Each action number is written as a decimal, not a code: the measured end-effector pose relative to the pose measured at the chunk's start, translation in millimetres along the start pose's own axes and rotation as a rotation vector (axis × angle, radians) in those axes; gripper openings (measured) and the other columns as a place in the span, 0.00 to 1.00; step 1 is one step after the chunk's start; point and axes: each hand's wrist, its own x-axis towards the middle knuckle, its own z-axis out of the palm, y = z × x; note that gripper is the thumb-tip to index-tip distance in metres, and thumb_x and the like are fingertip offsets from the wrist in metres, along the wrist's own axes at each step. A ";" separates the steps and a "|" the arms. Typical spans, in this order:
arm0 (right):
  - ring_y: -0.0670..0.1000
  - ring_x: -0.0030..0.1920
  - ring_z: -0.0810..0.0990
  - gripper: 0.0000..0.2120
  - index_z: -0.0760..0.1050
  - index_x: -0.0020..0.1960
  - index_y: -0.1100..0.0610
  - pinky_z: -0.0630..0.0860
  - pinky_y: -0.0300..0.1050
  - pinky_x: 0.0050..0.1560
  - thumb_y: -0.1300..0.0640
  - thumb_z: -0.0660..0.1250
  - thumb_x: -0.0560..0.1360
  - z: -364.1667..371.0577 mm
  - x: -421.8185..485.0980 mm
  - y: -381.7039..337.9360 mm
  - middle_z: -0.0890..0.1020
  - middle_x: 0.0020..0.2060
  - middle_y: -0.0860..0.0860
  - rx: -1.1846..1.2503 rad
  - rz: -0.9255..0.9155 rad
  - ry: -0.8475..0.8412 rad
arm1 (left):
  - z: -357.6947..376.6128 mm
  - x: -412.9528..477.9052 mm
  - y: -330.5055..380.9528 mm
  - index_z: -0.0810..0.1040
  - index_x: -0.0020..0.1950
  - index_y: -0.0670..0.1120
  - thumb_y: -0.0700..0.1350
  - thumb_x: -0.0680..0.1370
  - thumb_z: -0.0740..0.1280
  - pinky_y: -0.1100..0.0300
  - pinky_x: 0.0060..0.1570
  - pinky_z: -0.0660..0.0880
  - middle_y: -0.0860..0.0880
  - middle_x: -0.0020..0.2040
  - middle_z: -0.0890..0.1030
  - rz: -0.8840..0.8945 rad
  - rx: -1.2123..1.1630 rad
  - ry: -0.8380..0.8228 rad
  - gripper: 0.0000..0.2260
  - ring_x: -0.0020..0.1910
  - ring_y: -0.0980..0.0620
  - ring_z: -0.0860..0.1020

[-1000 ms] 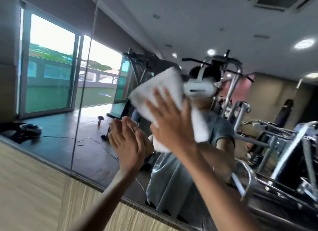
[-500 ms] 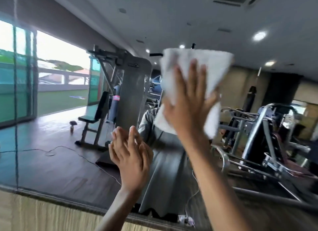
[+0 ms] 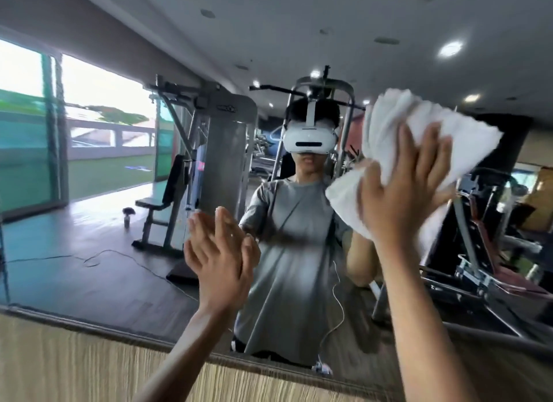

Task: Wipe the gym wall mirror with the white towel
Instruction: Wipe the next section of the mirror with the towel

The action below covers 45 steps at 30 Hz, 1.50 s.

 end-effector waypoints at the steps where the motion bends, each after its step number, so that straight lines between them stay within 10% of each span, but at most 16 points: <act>1: 0.57 0.80 0.54 0.31 0.63 0.78 0.49 0.49 0.65 0.72 0.45 0.59 0.76 3.1 6.3 -14.0 0.58 0.80 0.54 -0.004 0.021 0.007 | 2.9 -4.8 6.5 0.43 0.82 0.53 0.65 0.81 0.46 0.55 0.74 0.29 0.42 0.81 0.36 0.015 0.007 -0.020 0.33 0.80 0.48 0.33; 8: 0.54 0.80 0.55 0.34 0.63 0.79 0.47 0.61 0.61 0.67 0.44 0.60 0.73 11.7 -76.6 7.2 0.58 0.80 0.53 -0.148 -0.733 -0.196 | 29.4 -40.1 36.2 0.45 0.82 0.55 0.62 0.81 0.50 0.58 0.73 0.29 0.43 0.82 0.39 0.063 0.008 0.004 0.31 0.80 0.49 0.34; 14: 0.55 0.78 0.57 0.33 0.62 0.76 0.46 0.65 0.70 0.64 0.46 0.60 0.71 -37.5 -63.1 167.2 0.59 0.79 0.53 -0.201 -0.342 -0.161 | 46.6 -50.5 63.1 0.47 0.82 0.52 0.60 0.81 0.51 0.46 0.75 0.37 0.38 0.81 0.39 0.135 -0.017 -0.040 0.32 0.80 0.47 0.33; 19: 0.56 0.80 0.52 0.31 0.60 0.79 0.48 0.52 0.73 0.72 0.44 0.57 0.77 -38.6 36.0 132.3 0.55 0.81 0.53 -0.049 0.116 0.067 | 63.0 -46.5 102.5 0.53 0.82 0.46 0.57 0.82 0.53 0.49 0.76 0.35 0.34 0.80 0.45 0.290 0.026 0.013 0.30 0.81 0.45 0.37; 26: 0.55 0.80 0.56 0.35 0.63 0.78 0.46 0.58 0.64 0.69 0.43 0.64 0.72 -28.9 -26.9 131.5 0.60 0.80 0.53 -0.205 -0.721 -0.130 | 98.0 -64.4 142.1 0.60 0.79 0.42 0.54 0.82 0.55 0.41 0.76 0.40 0.34 0.80 0.48 0.398 0.057 0.086 0.28 0.81 0.39 0.43; 36: 0.56 0.80 0.53 0.33 0.63 0.79 0.50 0.51 0.69 0.74 0.44 0.52 0.75 -69.6 61.7 227.9 0.58 0.80 0.52 -0.072 0.223 0.123 | 111.8 -66.4 196.6 0.58 0.80 0.45 0.55 0.80 0.56 0.37 0.75 0.46 0.31 0.79 0.55 0.648 0.136 0.088 0.30 0.80 0.37 0.49; 42: 0.55 0.80 0.56 0.32 0.63 0.77 0.48 0.62 0.69 0.68 0.48 0.62 0.73 -66.6 -25.1 266.9 0.59 0.79 0.52 -0.214 -0.486 -0.072 | 131.4 -82.9 215.2 0.59 0.79 0.45 0.54 0.81 0.54 0.33 0.73 0.49 0.32 0.79 0.56 0.688 0.073 0.081 0.28 0.80 0.37 0.50; 45: 0.52 0.79 0.58 0.30 0.67 0.73 0.48 0.66 0.64 0.65 0.50 0.62 0.71 -84.6 -61.2 325.4 0.62 0.78 0.49 -0.188 -0.320 -0.044 | 135.5 -84.9 214.9 0.55 0.81 0.46 0.55 0.81 0.53 0.32 0.74 0.45 0.32 0.79 0.54 0.722 0.054 0.074 0.30 0.81 0.38 0.46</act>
